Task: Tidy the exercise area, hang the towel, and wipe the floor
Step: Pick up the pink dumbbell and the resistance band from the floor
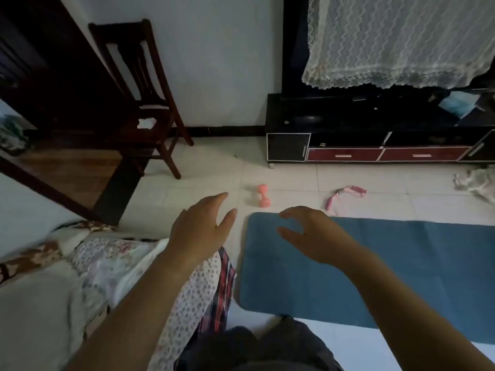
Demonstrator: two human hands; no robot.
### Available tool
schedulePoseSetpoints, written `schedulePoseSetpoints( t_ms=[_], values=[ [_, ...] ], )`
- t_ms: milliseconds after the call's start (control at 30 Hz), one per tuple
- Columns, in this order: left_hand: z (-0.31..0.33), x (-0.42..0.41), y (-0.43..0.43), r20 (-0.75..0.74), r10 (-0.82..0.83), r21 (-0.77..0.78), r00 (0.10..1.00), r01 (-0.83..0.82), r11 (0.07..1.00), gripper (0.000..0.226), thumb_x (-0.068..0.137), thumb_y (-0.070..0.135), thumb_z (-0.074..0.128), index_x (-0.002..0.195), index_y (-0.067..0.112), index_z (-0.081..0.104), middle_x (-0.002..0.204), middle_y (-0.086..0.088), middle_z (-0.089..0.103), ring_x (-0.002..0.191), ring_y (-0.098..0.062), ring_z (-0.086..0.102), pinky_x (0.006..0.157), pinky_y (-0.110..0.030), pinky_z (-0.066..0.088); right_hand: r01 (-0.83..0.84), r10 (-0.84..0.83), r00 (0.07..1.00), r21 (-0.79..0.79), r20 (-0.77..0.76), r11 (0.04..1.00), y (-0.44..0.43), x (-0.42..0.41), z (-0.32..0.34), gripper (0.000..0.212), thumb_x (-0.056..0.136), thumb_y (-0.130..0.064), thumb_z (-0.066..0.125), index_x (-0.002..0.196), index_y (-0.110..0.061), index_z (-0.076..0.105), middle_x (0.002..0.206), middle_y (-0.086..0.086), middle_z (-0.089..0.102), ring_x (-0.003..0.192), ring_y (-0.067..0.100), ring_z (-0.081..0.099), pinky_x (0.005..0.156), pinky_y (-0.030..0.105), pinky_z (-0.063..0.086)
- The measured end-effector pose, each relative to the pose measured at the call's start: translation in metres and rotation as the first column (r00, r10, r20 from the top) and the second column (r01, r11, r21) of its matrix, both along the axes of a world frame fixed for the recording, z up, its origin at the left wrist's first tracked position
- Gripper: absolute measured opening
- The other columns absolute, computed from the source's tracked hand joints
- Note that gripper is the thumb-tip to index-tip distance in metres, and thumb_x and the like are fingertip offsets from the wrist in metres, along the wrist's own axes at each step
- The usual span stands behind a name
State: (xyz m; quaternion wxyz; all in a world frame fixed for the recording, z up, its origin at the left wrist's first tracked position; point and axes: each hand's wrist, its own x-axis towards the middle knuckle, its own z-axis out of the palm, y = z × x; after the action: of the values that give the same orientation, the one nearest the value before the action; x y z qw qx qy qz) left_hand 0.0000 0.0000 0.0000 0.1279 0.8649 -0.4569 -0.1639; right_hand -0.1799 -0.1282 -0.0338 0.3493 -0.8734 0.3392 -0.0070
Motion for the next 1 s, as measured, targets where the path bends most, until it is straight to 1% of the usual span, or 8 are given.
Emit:
schedulePoseSetpoints(
  t_ms=[100,233,300,533,700,833,933,1000],
  values=[
    [0.0,0.018,-0.032,0.026,0.004,-0.007,1.0,-0.004,1.0,0.053,0.095,0.051,0.034,0.144,0.029,0.031,0.15,0.004,0.036,0.135,-0.018,0.037,0.111,-0.046,0.031,0.002,-0.001,1.0,-0.021,0.023,1.0,-0.034,0.015,0.003,0.04,0.09,-0.042,0.054,0.128,-0.027,0.05,0.132,-0.009,0.052,0.103,0.014,0.056,0.089,0.025,0.039],
    [0.0,0.047,-0.074,0.041,-0.045,0.028,0.998,0.043,0.999,0.054,0.095,0.051,0.033,0.145,0.029,0.029,0.15,0.004,0.035,0.135,-0.018,0.037,0.11,-0.046,0.031,0.025,-0.022,0.998,-0.05,0.056,0.998,-0.075,0.041,0.007,0.042,0.089,-0.043,0.055,0.127,-0.027,0.051,0.131,-0.01,0.053,0.115,0.011,0.051,0.094,0.024,0.038],
    [0.001,0.065,-0.096,0.047,-0.046,0.011,0.998,0.046,0.999,0.054,0.095,0.05,0.034,0.144,0.029,0.03,0.15,0.004,0.035,0.136,-0.018,0.036,0.11,-0.046,0.032,0.054,-0.05,0.996,-0.056,0.072,0.997,-0.095,0.057,0.006,0.042,0.089,-0.043,0.055,0.128,-0.027,0.051,0.13,-0.01,0.054,0.115,0.011,0.051,0.092,0.022,0.037],
    [-0.02,0.147,-0.177,-0.001,-0.083,-0.037,0.997,0.083,0.996,0.053,0.095,0.049,0.035,0.144,0.028,0.031,0.15,0.005,0.035,0.135,-0.017,0.036,0.11,-0.045,0.032,0.093,-0.085,0.992,-0.085,0.095,0.992,-0.166,0.143,-0.007,0.043,0.09,-0.041,0.055,0.13,-0.025,0.049,0.135,-0.007,0.051,0.122,0.012,0.046,0.095,0.021,0.033],
    [-0.048,0.252,-0.258,0.006,-0.162,-0.051,0.987,0.162,0.985,0.054,0.096,0.049,0.035,0.145,0.027,0.03,0.15,0.003,0.036,0.135,-0.019,0.037,0.11,-0.046,0.033,0.136,-0.129,0.99,-0.119,0.063,0.984,-0.233,0.246,-0.03,0.046,0.09,-0.043,0.053,0.131,-0.025,0.047,0.137,-0.007,0.049,0.123,0.012,0.045,0.093,0.018,0.03],
    [-0.047,0.364,-0.343,0.049,-0.251,0.007,0.967,0.251,0.968,0.055,0.097,0.048,0.034,0.146,0.024,0.027,0.15,0.001,0.035,0.135,-0.02,0.037,0.109,-0.043,0.033,0.222,-0.217,0.975,-0.108,0.055,0.969,-0.298,0.348,-0.038,0.047,0.09,-0.042,0.054,0.133,-0.025,0.046,0.137,-0.004,0.049,0.116,0.012,0.05,0.086,0.017,0.032],
    [-0.032,0.44,-0.4,0.08,-0.321,0.033,0.944,0.319,0.947,0.055,0.097,0.047,0.035,0.146,0.024,0.028,0.15,0.0,0.036,0.134,-0.02,0.038,0.107,-0.041,0.036,0.29,-0.288,0.956,-0.047,0.046,0.956,-0.337,0.417,-0.031,0.049,0.09,-0.042,0.055,0.134,-0.025,0.045,0.14,-0.004,0.046,0.121,0.013,0.048,0.091,0.019,0.034],
    [-0.024,0.482,-0.432,0.089,-0.349,0.035,0.933,0.348,0.937,0.054,0.096,0.047,0.036,0.145,0.025,0.03,0.149,0.0,0.037,0.134,-0.02,0.038,0.108,-0.045,0.034,0.309,-0.308,0.95,-0.018,0.047,0.951,-0.359,0.454,-0.027,0.049,0.089,-0.043,0.055,0.134,-0.025,0.044,0.141,-0.004,0.044,0.125,0.015,0.045,0.095,0.02,0.032]
  ],
)
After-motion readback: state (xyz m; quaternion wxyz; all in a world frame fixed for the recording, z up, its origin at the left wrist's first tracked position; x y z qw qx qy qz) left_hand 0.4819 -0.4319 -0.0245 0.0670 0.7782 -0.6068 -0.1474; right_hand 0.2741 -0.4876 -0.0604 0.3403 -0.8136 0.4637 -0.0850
